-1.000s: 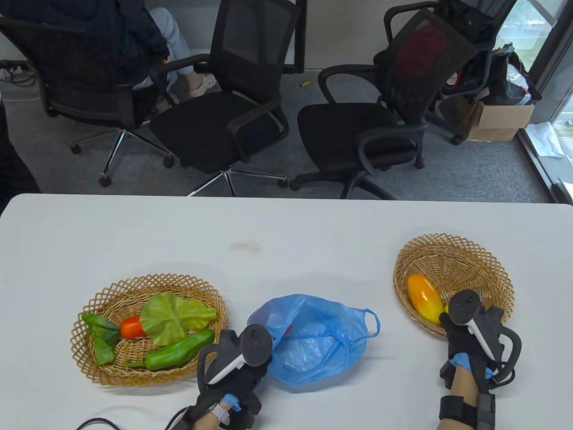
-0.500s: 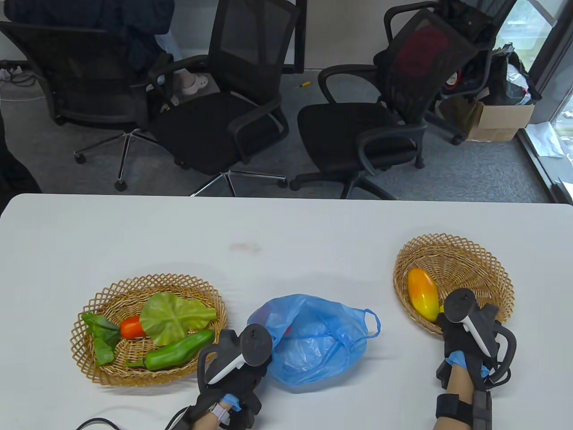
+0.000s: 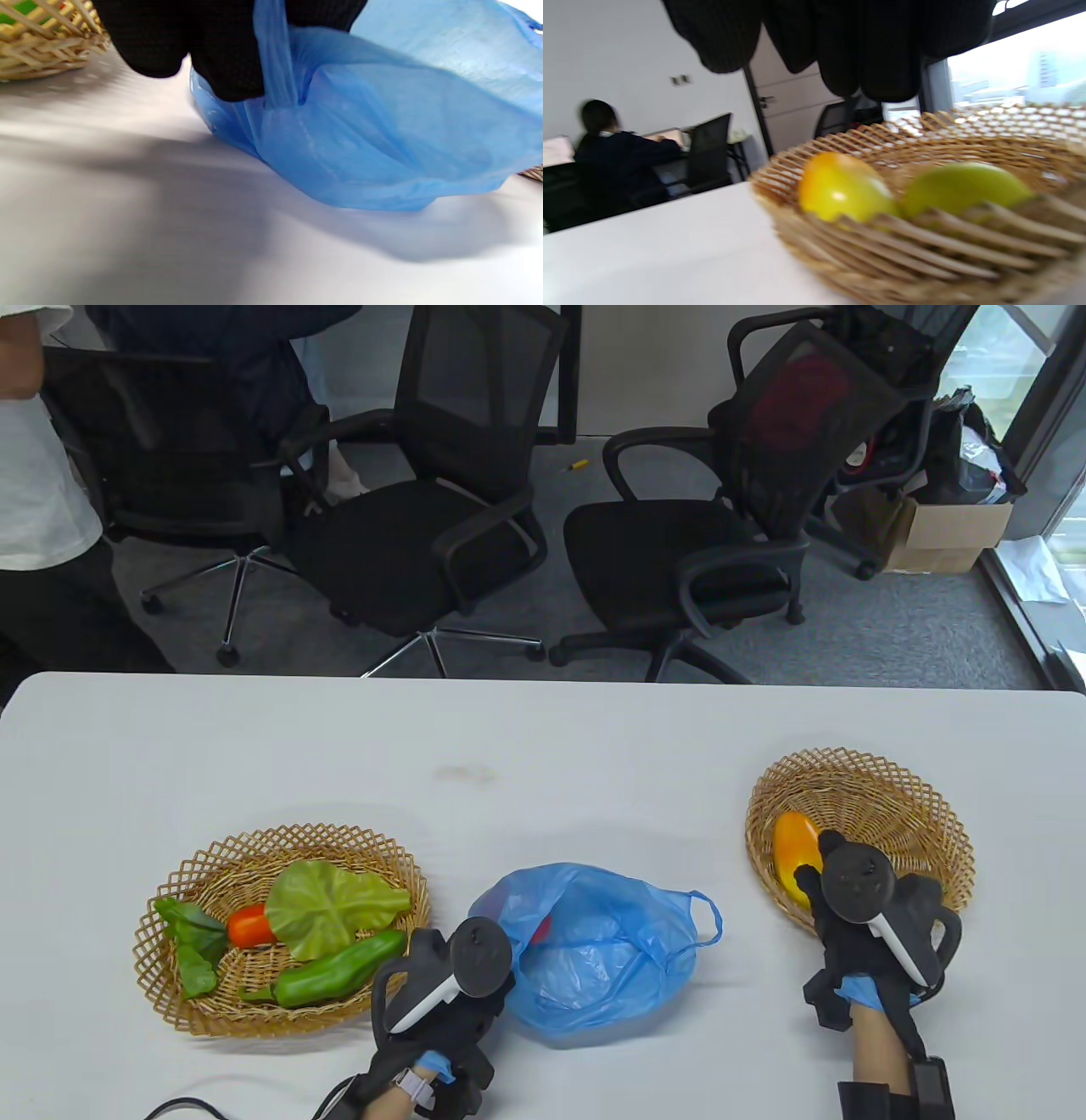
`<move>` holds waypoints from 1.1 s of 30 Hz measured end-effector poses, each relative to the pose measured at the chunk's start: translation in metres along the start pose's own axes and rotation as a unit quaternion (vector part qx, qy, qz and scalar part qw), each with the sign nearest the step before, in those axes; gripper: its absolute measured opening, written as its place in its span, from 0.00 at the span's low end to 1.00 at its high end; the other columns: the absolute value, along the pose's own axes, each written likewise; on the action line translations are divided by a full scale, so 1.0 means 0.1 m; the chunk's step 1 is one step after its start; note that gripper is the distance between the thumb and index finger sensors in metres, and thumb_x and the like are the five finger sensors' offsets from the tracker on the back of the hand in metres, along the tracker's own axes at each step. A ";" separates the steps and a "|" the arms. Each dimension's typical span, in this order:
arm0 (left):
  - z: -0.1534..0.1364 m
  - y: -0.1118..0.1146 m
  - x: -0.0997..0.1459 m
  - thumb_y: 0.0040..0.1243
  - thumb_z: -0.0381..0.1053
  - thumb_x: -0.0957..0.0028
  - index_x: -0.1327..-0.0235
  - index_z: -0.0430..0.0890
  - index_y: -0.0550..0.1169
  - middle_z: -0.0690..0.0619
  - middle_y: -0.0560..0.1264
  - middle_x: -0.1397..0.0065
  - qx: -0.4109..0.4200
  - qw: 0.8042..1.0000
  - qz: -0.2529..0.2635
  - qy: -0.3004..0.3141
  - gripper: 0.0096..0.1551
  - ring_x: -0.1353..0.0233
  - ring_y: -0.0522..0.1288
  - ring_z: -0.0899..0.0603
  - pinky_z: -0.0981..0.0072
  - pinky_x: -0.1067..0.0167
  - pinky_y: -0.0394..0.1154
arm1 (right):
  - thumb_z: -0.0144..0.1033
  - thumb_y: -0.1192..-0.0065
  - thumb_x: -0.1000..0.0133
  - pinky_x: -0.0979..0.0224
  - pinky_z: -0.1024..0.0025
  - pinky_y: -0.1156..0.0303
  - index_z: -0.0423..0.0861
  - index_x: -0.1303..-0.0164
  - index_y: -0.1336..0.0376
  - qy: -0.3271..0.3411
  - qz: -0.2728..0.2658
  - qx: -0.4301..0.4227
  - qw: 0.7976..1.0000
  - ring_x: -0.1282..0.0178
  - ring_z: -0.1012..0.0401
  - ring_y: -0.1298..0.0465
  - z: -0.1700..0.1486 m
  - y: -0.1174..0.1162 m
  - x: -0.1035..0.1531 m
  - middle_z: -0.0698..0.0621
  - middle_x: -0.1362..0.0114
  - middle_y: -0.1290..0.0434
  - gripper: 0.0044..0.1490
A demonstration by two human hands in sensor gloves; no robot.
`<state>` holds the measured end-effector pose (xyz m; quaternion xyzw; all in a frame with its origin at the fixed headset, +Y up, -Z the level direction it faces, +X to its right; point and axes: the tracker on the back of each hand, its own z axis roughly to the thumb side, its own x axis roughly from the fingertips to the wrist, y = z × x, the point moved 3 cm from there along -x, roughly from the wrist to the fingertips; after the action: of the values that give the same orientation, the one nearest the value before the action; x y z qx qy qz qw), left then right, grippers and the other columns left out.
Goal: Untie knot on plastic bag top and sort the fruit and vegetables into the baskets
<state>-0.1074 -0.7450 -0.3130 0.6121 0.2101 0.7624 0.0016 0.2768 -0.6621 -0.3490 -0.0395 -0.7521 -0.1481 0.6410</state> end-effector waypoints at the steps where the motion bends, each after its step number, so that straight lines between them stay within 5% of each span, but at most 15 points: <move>1: -0.01 -0.01 0.00 0.58 0.49 0.40 0.24 0.36 0.67 0.50 0.78 0.37 0.002 1.000 0.002 0.000 0.34 0.47 0.82 0.55 0.57 0.42 0.81 | 0.40 0.41 0.40 0.30 0.39 0.35 0.38 0.23 0.39 0.026 -0.002 -0.010 1.000 0.32 0.40 0.27 0.14 0.04 0.02 0.33 0.26 0.30 0.36; 13: -0.02 -0.02 0.00 0.57 0.49 0.40 0.24 0.36 0.67 0.50 0.78 0.37 0.007 1.000 0.006 -0.001 0.34 0.47 0.82 0.54 0.57 0.42 0.81 | 0.40 0.40 0.41 0.44 0.52 0.23 0.41 0.34 0.30 0.234 0.053 -0.077 0.968 0.47 0.47 0.18 1.43 0.07 0.42 0.37 0.38 0.20 0.28; 21: -0.04 -0.04 0.01 0.57 0.49 0.40 0.23 0.36 0.66 0.50 0.78 0.37 0.011 1.000 0.009 -0.003 0.34 0.47 0.82 0.54 0.57 0.42 0.81 | 0.37 0.41 0.40 0.43 0.50 0.23 0.38 0.32 0.31 0.271 0.214 -0.006 0.938 0.45 0.45 0.19 1.99 -0.52 0.52 0.35 0.36 0.22 0.29; 27: -0.06 -0.05 0.01 0.57 0.49 0.40 0.23 0.36 0.67 0.50 0.78 0.37 0.014 1.000 0.012 -0.006 0.34 0.47 0.82 0.54 0.57 0.42 0.81 | 0.39 0.41 0.40 0.33 0.42 0.30 0.35 0.19 0.44 0.266 0.247 0.093 0.927 0.33 0.38 0.27 2.28 -0.99 0.54 0.29 0.24 0.34 0.40; 33: -0.06 -0.05 0.01 0.56 0.47 0.39 0.24 0.36 0.67 0.50 0.78 0.37 0.014 1.000 0.012 -0.008 0.33 0.47 0.82 0.54 0.57 0.42 0.81 | 0.40 0.41 0.39 0.25 0.34 0.42 0.37 0.14 0.56 0.286 0.239 0.094 0.923 0.22 0.33 0.42 2.56 -1.16 0.55 0.29 0.15 0.53 0.48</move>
<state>-0.1149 -0.7418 -0.3150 0.6207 0.2134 0.7543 -0.0139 -0.0057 -0.7093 -0.3495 -0.1137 -0.5158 0.0757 0.8458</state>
